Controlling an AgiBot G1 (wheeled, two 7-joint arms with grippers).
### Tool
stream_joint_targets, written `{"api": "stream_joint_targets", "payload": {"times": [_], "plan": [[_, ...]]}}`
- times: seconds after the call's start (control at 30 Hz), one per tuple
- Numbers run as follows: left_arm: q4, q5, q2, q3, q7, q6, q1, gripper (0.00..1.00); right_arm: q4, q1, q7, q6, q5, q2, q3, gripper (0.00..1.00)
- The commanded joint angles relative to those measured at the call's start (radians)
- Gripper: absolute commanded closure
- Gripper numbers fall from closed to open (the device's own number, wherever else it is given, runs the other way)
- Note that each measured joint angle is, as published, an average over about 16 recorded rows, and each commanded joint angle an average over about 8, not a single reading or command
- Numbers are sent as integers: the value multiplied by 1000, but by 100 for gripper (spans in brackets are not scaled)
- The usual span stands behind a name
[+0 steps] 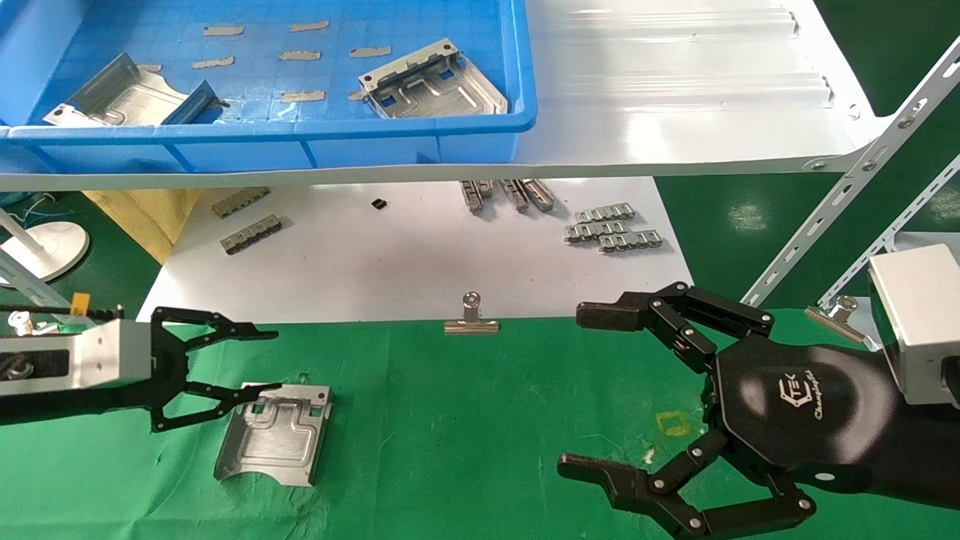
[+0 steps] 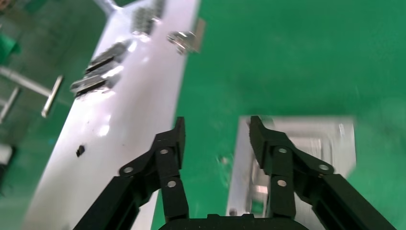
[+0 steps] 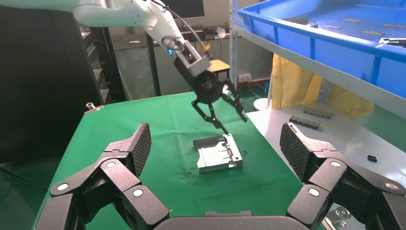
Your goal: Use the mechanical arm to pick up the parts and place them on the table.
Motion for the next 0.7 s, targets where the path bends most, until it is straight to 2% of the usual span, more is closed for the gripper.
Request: {"api": "stream_joint_targets", "payload": {"times": [0.03,0.23,0.5,0.7], "plan": [[-4,-34,-5,-11,-67,5,11,0,0,0,0,0,0,0,0,0],[-2,-99,-13,-35,-148,7,44,0,0,0,0,0,0,0,0,0],[-18,-81,-14,-35,-131,5,41,0,0,0,0,0,0,0,0,0],[-101,-92,-26,-77,-198,-2,78,0,0,0,0,0,0,0,0,0]]}}
